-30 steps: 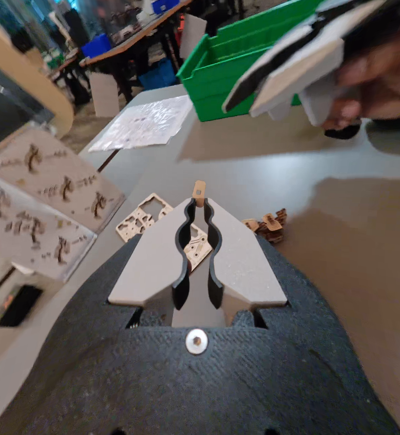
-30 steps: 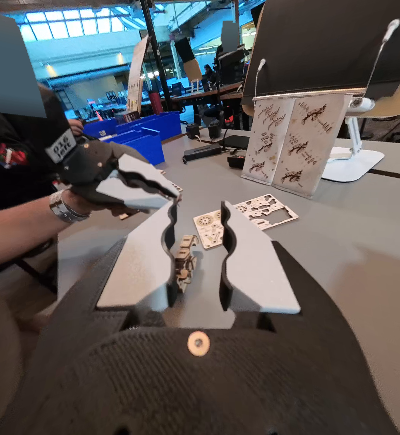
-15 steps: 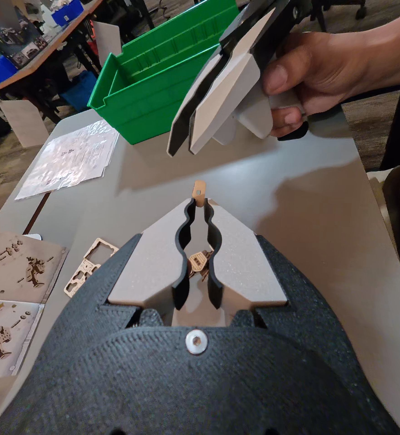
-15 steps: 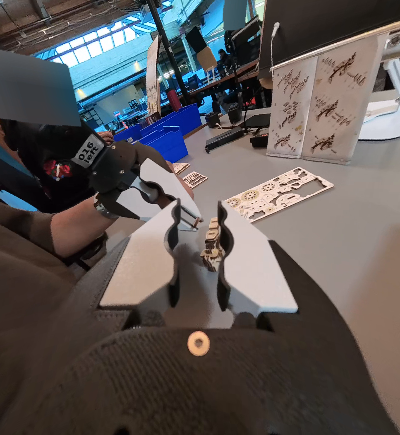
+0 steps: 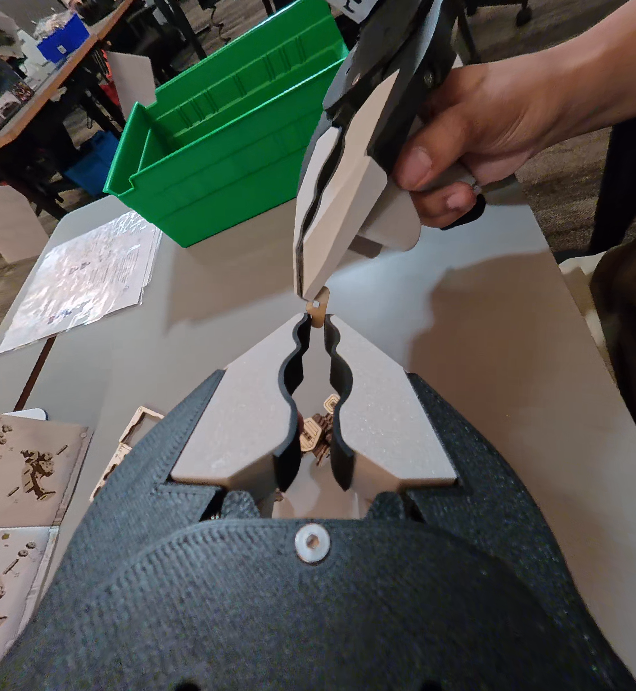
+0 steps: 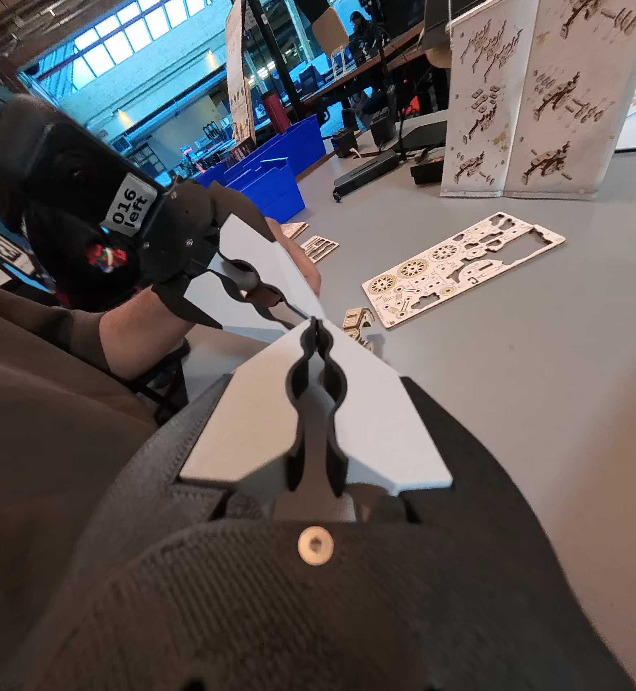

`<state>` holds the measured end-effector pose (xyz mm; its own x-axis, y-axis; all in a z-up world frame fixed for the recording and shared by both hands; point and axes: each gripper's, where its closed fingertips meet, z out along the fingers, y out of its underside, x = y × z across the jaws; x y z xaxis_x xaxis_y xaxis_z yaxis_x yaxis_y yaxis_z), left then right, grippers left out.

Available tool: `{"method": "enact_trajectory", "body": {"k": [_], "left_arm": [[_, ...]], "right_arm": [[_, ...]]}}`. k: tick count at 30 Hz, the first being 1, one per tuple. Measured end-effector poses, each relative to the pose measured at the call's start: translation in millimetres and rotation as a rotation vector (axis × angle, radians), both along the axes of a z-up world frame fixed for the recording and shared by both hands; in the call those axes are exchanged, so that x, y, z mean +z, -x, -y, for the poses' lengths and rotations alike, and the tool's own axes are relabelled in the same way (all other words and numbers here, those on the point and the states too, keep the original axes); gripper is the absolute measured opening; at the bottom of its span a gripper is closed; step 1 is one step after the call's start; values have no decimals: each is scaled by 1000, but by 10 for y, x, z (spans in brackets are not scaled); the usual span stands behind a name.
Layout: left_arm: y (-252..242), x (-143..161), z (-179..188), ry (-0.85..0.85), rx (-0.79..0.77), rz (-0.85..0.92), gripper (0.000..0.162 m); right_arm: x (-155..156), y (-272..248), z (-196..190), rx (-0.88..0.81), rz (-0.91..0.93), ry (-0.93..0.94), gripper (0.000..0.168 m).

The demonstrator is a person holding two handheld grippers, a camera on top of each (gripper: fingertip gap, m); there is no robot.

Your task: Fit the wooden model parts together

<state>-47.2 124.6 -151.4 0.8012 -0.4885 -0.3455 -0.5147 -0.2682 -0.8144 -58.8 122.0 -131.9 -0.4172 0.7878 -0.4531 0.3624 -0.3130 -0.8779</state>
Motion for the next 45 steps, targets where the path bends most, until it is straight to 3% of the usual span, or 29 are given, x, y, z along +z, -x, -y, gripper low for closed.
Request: {"method": "enact_trajectory", "body": {"k": [1,6,10,14,19,26,34,45], "left_arm": [[7,-2,-3,-2,3,-7,6],[10,-2,-14,-18,7,-31,6],[45,3,-36,-37,22,-47,6],[61,12,-42,-35,25,-3,7],[164,154,-82,-57,90,144,20],[741,410,-7,-23,392,513,42],[633,-180,399,87,595,613,40],[618,-526,417,207,657,548,50]], "right_arm": [[-9,-2,-14,3,9,21,0],[-47,-16,-36,40,62,161,15],[-112,-21,-6,60,107,209,13],[-138,-24,19,73,127,225,2],[-49,-16,-73,37,78,236,1],[-68,1,-305,-83,27,122,0],[-369,0,-402,-101,95,-166,1],[-562,155,-279,9,161,-164,1]]}}
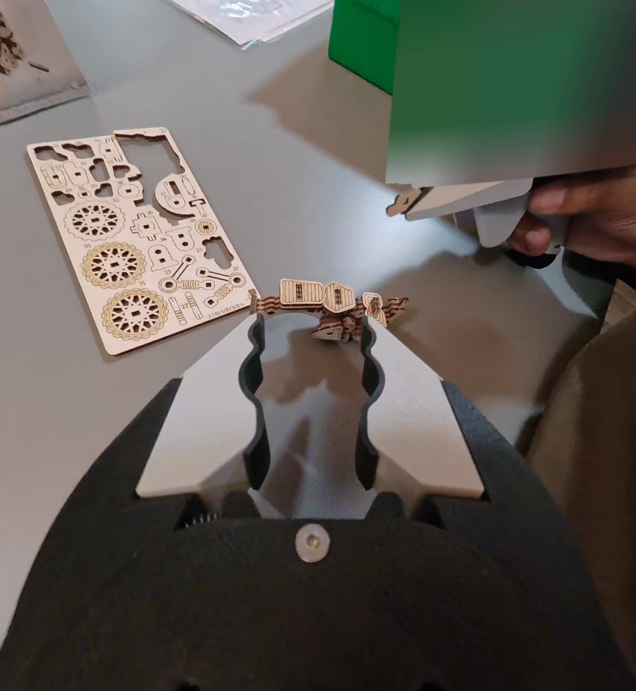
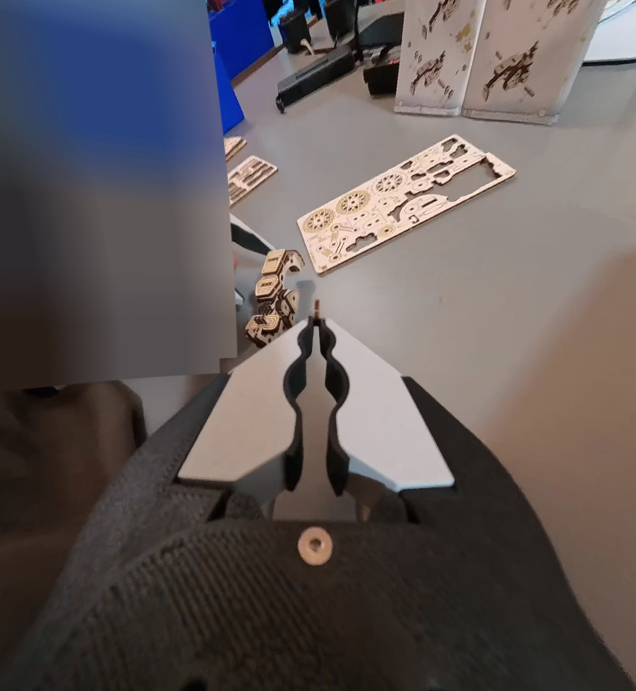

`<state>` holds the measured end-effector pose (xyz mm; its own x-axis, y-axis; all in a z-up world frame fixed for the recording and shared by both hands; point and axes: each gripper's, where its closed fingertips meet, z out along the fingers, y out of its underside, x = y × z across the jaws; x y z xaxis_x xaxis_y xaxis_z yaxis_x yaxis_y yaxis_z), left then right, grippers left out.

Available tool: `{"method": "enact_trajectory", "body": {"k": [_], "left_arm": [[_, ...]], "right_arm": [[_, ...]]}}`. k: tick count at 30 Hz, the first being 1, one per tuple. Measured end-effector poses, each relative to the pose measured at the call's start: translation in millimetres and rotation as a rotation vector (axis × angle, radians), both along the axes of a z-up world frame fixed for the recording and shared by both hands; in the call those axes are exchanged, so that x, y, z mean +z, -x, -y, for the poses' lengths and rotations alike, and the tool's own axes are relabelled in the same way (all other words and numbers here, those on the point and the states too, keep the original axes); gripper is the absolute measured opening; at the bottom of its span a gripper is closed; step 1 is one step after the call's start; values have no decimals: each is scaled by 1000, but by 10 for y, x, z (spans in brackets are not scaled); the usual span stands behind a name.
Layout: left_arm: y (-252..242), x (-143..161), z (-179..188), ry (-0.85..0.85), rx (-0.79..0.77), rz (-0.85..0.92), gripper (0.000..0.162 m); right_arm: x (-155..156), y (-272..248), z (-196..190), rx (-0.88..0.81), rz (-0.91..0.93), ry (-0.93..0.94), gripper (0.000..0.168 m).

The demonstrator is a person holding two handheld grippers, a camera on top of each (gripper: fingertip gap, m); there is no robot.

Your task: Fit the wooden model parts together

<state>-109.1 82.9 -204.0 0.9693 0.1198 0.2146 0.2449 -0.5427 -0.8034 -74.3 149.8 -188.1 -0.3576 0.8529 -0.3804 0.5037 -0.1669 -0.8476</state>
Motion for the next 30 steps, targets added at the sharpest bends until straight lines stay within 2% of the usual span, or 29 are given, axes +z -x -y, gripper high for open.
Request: {"method": "enact_trajectory", "body": {"k": [7,13,20,26,30], "left_arm": [[-51,-178,-8,49,-42,-4,46],[-87,-176,-48,38,-61,62,33],[-105,-208,-53,60,-72,54,17],[-84,-207,-52,52,-63,109,17],[-90,-204,-35,36,-65,215,17]], "right_arm": [[-177,8,119,49,76,-107,1],[-215,0,160,59,73,-178,1],[-216,-4,173,65,72,-182,1],[-204,-8,170,64,67,-176,1],[-267,-17,218,82,77,-247,1]]}}
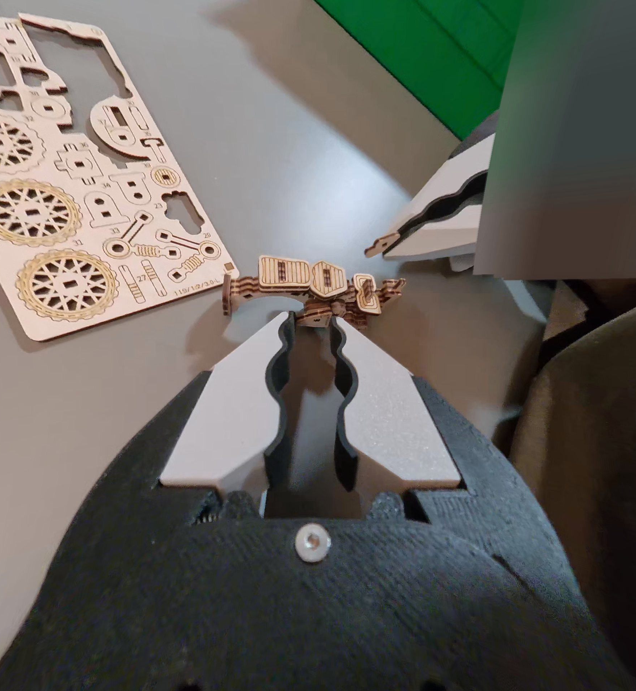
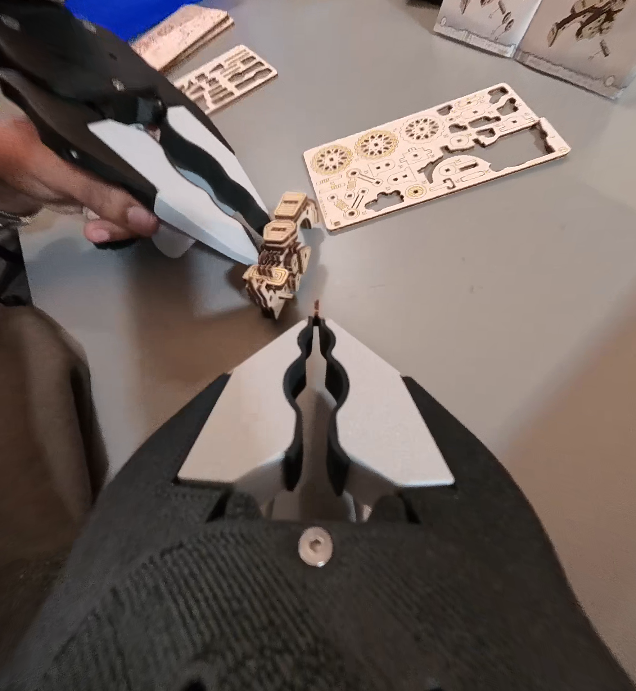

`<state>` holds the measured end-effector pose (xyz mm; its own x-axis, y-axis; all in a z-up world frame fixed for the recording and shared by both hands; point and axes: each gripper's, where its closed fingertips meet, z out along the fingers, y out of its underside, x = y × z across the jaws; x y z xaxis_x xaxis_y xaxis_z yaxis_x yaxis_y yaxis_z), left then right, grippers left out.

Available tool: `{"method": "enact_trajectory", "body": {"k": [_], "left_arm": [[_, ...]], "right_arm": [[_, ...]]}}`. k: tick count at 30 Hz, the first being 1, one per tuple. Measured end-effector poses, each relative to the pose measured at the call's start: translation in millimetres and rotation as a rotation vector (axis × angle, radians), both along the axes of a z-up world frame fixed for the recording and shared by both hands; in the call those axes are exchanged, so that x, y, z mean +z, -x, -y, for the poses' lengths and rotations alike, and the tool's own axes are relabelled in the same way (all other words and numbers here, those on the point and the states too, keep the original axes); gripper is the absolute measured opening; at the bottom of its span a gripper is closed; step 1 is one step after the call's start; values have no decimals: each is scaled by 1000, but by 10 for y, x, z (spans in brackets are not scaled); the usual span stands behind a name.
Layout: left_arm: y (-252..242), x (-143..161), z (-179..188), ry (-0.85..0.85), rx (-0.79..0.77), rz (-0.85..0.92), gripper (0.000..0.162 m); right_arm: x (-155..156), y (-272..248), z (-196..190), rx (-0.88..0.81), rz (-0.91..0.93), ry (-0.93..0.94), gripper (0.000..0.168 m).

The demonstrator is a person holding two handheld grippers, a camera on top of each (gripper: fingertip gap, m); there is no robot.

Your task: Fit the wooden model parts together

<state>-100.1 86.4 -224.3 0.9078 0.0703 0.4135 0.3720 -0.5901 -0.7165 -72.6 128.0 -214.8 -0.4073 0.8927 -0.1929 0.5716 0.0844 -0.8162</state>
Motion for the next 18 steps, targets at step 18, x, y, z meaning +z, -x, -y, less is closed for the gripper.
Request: {"method": "enact_trajectory", "body": {"k": [18], "left_arm": [[-43,-4,81,-5,-42,111,17]], "right_arm": [[-170,50,279,93,-11,-241,1]]}}
